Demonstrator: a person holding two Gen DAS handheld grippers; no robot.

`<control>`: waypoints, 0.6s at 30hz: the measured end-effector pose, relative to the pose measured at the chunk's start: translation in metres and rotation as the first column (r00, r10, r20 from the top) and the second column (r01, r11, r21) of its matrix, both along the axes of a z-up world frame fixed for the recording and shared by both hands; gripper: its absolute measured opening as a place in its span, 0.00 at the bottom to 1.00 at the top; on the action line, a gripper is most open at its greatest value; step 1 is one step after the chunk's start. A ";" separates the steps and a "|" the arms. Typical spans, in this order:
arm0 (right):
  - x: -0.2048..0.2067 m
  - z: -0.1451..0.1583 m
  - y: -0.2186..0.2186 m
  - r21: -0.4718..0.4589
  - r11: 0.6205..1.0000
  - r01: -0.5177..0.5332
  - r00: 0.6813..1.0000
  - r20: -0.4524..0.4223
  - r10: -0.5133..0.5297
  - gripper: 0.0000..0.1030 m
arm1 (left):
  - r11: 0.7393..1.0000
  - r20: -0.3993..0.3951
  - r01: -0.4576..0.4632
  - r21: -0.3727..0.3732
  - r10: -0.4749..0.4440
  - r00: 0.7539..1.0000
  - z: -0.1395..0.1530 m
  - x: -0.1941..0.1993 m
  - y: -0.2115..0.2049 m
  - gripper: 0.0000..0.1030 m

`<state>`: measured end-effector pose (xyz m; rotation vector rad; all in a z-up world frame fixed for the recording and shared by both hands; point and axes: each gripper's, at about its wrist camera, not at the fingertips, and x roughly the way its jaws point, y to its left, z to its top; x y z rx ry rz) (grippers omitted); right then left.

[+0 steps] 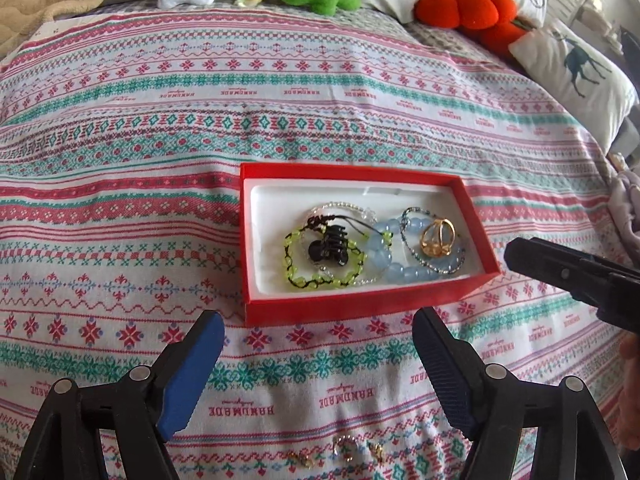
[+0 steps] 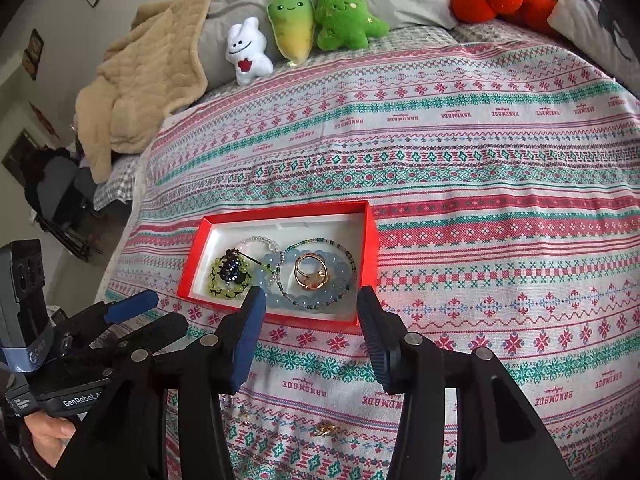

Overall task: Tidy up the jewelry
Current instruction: 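Move both tools back over the small gold earrings on the cover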

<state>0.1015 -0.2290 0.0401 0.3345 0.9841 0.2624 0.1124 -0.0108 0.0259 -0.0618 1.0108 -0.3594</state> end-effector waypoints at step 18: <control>-0.082 -0.011 0.009 -0.168 0.983 -0.076 0.996 -0.065 0.066 0.60 | 0.995 -0.125 -0.007 0.095 0.019 0.992 -0.032 -0.062 0.029 0.84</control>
